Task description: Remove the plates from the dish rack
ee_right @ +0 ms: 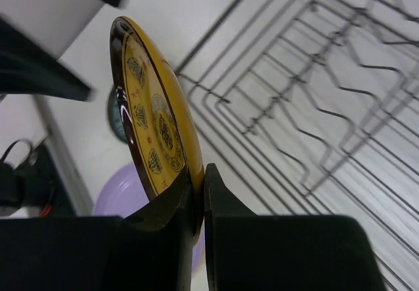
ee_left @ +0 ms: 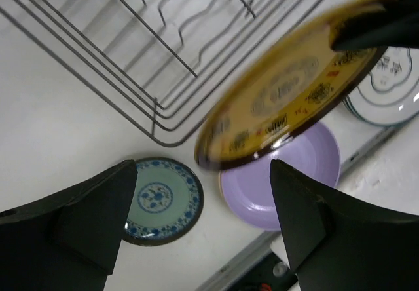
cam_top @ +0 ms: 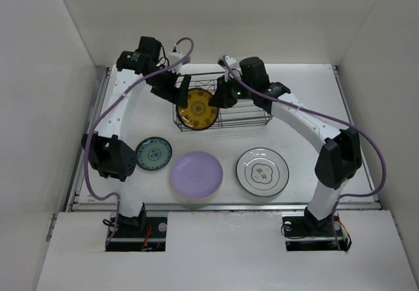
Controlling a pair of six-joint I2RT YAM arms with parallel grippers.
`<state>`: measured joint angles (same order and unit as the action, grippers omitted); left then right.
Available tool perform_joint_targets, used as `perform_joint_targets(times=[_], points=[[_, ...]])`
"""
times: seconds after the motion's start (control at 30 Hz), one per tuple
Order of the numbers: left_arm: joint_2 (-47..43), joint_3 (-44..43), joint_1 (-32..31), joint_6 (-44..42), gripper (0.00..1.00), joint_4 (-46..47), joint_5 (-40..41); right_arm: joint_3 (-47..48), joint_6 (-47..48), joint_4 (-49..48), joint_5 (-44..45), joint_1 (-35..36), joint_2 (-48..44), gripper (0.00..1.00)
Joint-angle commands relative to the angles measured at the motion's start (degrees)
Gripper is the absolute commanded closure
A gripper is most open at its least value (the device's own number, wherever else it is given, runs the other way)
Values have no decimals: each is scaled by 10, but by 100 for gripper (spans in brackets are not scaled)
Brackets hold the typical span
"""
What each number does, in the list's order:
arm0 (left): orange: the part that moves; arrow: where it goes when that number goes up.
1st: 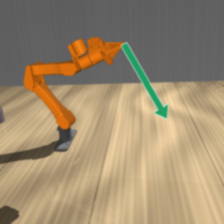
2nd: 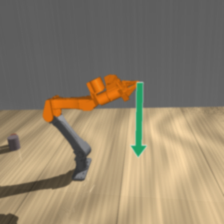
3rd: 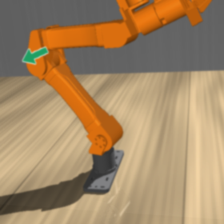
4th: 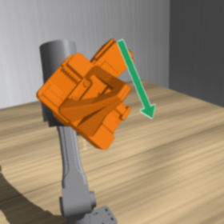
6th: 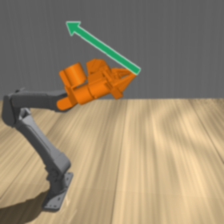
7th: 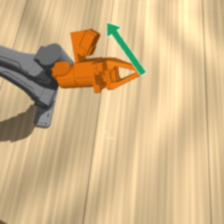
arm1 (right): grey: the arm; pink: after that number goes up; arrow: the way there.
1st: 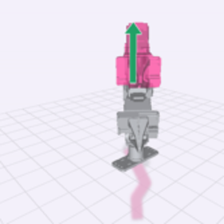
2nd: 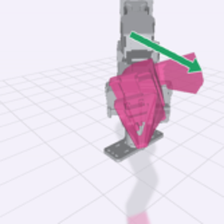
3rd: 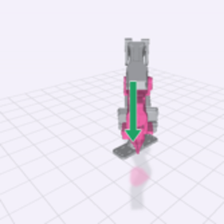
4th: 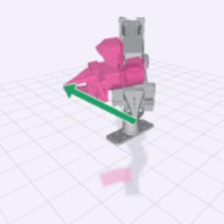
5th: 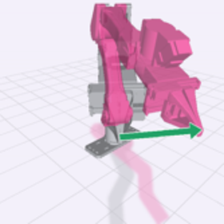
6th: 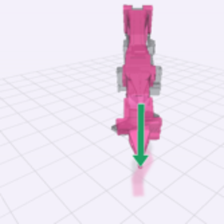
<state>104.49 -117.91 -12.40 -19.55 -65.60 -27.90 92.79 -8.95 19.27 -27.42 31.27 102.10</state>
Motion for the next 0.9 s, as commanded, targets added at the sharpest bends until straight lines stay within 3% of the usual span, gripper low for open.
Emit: perform_joint_targets(times=[0.0, 0.1, 0.17, 0.2, 0.23, 0.3, 0.6, 0.67, 0.7, 0.8, 0.87], points=[[0, 43, 0, -44, 20, -45, -31, -6, 25, -39, -106, 21, -23, 100], [-13, 83, -6, -38, 24, -27, -31, -20, 25, -52, -113, 27, -23, 100], [-19, 96, -6, -26, 35, -21, -24, -27, 25, -59, -119, 37, -23, 100], [-19, 102, -6, -21, 46, -21, -24, -27, 25, -59, -119, 37, -23, 100], [-26, 102, -6, -21, 73, -27, -30, -27, 25, -59, -119, 37, -23, 100], [-34, 115, -6, -4, 97, -27, -30, -27, 25, -59, -119, 43, -23, 100], [-86, 138, 13, 30, 100, -47, -91, -21, 9, -71, -125, 54, -12, 98], [-92, 132, 27, 36, 100, -58, -99, -14, 9, -71, -125, 54, 1, 81], [-97, 125, 39, 36, 100, -65, -105, -14, 9, -71, -130, 54, 1, 62], [-103, 119, 55, 23, 100, -96, -89, -2, 9, -65, -141, 54, 15, 40], [-108, 119, 75, 23, 100, -116, -81, 13, 3, -60, -141, 54, 20, 33]])
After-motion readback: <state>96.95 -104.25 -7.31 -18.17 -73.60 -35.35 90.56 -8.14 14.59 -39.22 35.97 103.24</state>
